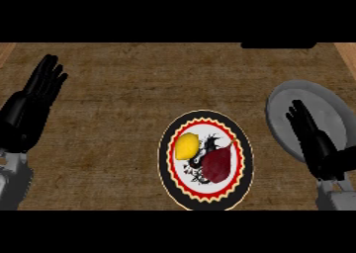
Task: Pick the pear from the plate and place it in the pan
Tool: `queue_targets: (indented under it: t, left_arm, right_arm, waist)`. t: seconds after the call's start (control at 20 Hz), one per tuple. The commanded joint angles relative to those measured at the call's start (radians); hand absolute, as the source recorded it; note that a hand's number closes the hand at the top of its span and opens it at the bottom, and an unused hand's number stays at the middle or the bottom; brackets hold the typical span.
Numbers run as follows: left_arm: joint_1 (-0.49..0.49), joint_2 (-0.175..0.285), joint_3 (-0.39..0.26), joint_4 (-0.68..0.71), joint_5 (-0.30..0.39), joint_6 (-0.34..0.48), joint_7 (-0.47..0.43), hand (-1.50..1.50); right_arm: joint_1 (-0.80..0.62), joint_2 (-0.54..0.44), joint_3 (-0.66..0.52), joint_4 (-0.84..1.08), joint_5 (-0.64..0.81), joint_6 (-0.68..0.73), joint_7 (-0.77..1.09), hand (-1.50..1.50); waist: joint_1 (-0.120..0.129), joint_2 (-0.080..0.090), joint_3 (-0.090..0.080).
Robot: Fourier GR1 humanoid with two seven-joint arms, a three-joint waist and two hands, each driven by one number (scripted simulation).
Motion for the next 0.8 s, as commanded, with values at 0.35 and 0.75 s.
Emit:
queue_targets:
  t: [0.35,0.75]
  left_arm:
    - [0.111,-0.078,0.027,0.045,0.002,0.101,0.063,0.00]
    - [0.089,-0.112,0.019,0.108,-0.014,0.087,0.021,0.00]
  right_arm:
    - [0.186,0.127,-0.168,-0.249,-0.010,-0.217,-0.241,1.50]
    - [0.598,0.240,-0.045,-0.334,0.237,-0.313,-0.574,-1.50]
  waist:
    - [-0.053,-0.023,-0.004]
    - [-0.030,-0.015,-0.003]
